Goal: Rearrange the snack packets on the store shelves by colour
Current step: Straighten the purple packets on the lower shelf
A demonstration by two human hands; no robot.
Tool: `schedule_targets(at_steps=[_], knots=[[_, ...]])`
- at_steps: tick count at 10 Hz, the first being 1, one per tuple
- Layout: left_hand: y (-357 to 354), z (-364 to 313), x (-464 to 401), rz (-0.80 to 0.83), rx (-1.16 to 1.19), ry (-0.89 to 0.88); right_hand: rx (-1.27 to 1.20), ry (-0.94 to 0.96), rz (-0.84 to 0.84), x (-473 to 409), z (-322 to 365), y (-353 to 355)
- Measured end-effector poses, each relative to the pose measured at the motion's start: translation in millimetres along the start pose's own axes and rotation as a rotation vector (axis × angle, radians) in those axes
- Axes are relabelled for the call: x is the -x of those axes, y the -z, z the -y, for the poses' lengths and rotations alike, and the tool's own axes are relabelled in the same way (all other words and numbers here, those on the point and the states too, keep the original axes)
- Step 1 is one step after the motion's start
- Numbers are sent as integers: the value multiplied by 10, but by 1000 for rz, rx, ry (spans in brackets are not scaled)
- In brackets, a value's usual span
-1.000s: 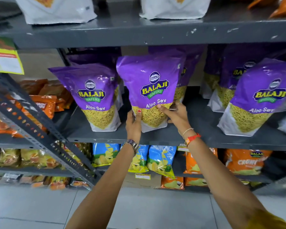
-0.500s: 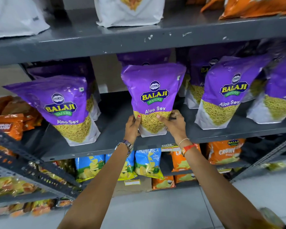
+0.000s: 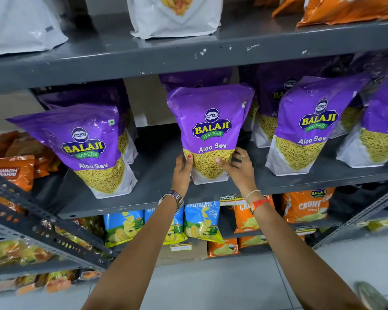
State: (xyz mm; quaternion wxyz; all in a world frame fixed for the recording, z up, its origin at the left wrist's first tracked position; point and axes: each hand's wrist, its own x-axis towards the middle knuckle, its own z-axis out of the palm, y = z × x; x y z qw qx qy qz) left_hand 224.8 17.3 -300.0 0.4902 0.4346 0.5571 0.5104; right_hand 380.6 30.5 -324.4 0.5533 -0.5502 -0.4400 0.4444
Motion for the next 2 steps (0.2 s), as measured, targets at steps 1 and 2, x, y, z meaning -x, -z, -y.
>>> schedule_targets(at_steps=[1, 2], knots=[[-13, 55, 55, -38, -171, -132, -114, -5, -115, 126, 131, 111], [-28, 114, 87, -73, -487, -329, -253, 173, -400, 379, 417, 423]])
